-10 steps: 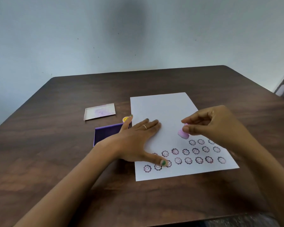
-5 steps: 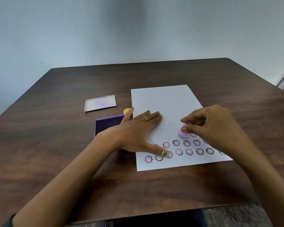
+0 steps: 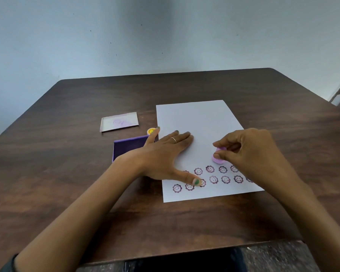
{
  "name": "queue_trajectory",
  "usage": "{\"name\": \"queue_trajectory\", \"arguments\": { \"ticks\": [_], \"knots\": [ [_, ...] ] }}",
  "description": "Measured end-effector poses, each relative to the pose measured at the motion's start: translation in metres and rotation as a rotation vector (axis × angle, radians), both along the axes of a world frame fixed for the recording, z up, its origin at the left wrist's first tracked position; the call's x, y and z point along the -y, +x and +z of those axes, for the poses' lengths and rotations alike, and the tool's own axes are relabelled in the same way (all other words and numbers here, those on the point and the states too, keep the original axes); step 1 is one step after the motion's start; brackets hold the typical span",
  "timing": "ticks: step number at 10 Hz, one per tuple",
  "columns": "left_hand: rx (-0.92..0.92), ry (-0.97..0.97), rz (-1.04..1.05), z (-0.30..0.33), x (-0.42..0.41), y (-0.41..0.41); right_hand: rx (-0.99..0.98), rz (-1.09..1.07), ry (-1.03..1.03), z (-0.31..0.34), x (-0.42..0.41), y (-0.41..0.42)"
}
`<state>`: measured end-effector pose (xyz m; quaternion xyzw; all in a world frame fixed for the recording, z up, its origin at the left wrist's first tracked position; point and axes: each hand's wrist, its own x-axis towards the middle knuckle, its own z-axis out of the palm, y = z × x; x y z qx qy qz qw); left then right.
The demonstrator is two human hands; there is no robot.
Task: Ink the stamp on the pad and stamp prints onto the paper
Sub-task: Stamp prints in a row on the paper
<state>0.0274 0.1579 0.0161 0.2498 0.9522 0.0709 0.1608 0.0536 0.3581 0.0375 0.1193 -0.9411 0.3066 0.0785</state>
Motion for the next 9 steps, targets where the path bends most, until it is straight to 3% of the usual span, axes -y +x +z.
{"name": "queue_trajectory", "arguments": {
  "ticks": [5,8,9],
  "knots": [
    [0.0,-0.008,-0.004,-0.001,0.001,-0.002,-0.227,-0.014,-0.043,-0.026,0.0,0.016],
    [-0.002,-0.004,0.0,-0.001,0.0,-0.002,-0.231,0.002,-0.11,-0.03,-0.001,0.013],
    [0.01,-0.004,0.0,-0.001,0.0,-0.002,-0.252,0.011,-0.029,-0.032,0.001,0.015]
  ]
}}
